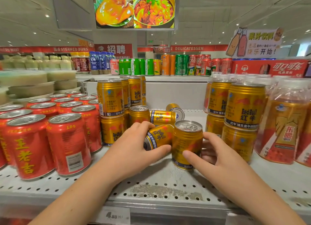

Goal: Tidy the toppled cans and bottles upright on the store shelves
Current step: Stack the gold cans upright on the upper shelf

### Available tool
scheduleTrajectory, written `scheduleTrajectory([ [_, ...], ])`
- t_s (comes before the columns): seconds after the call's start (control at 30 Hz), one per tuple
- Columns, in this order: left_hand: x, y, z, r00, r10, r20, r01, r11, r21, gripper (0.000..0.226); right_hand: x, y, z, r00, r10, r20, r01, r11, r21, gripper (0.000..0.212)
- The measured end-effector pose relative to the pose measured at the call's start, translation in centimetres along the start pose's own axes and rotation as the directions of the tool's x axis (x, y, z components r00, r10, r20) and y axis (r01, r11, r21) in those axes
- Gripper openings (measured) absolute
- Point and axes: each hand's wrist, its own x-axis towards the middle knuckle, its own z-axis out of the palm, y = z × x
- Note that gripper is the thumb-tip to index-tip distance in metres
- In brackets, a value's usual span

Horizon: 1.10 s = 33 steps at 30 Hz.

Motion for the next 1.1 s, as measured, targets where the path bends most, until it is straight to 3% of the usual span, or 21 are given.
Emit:
scheduleTrajectory([
  [0.1, 0.3, 0.2, 0.0, 0.998, 0.006, -0.065, -0.003, 0.999, 0.048, 0.058, 0.0, -0.1, -0.1, 1.0, -0.006, 0.004, 0.006, 1.0, 0.016, 0.052],
  [0.2, 0.0, 0.2, -0.1, 0.994, -0.036, -0.099, 0.019, 0.985, -0.171, 0.048, 0.0, 0.0, -0.1, 1.0, -0.001, 0.007, 0.0, 0.999, 0.038, 0.051],
  [0.33, -0.1, 0.4, -0.8, 0.954, -0.039, -0.296, -0.092, 0.905, -0.416, 0.063, 0.2, 0.2, -0.1, 0.999, 0.029, 0.023, -0.03, 0.998, 0.047, 0.057],
  [0.43, 0.7, 1.6, -1.5, 0.948, 0.006, -0.318, -0.176, 0.844, -0.507, 0.077, 0.3, -0.1, -0.2, 0.997, 0.058, 0.042, -0.06, 0.997, 0.05, 0.063],
  [0.63, 2.9, 4.8, -0.9, 0.924, 0.121, -0.364, -0.314, 0.783, -0.537, 0.064, 0.4, -0.3, -0.2, 0.995, 0.091, 0.049, -0.094, 0.994, 0.063, 0.059],
  [0.73, 3.7, 5.5, -0.8, 0.937, 0.066, -0.343, -0.286, 0.708, -0.646, 0.057, 0.3, -0.3, -0.1, 0.995, 0.08, 0.055, -0.083, 0.995, 0.049, 0.058],
  [0.83, 4.2, 6.2, -0.3, 0.968, 0.096, -0.232, -0.235, 0.67, -0.704, 0.048, 0.3, -0.2, -0.2, 0.997, 0.058, 0.055, -0.062, 0.996, 0.06, 0.054],
  [1.0, 4.3, 6.1, 0.9, 0.987, 0.125, -0.101, -0.157, 0.6, -0.784, 0.068, 0.4, 0.0, 0.0, 0.998, 0.025, 0.055, -0.031, 0.994, 0.103, 0.048],
  [1.1, 4.0, 5.6, 0.8, 0.988, 0.144, -0.052, -0.127, 0.582, -0.803, 0.054, 0.4, 0.2, 0.1, 0.999, 0.005, 0.038, -0.009, 0.994, 0.107, 0.047],
])
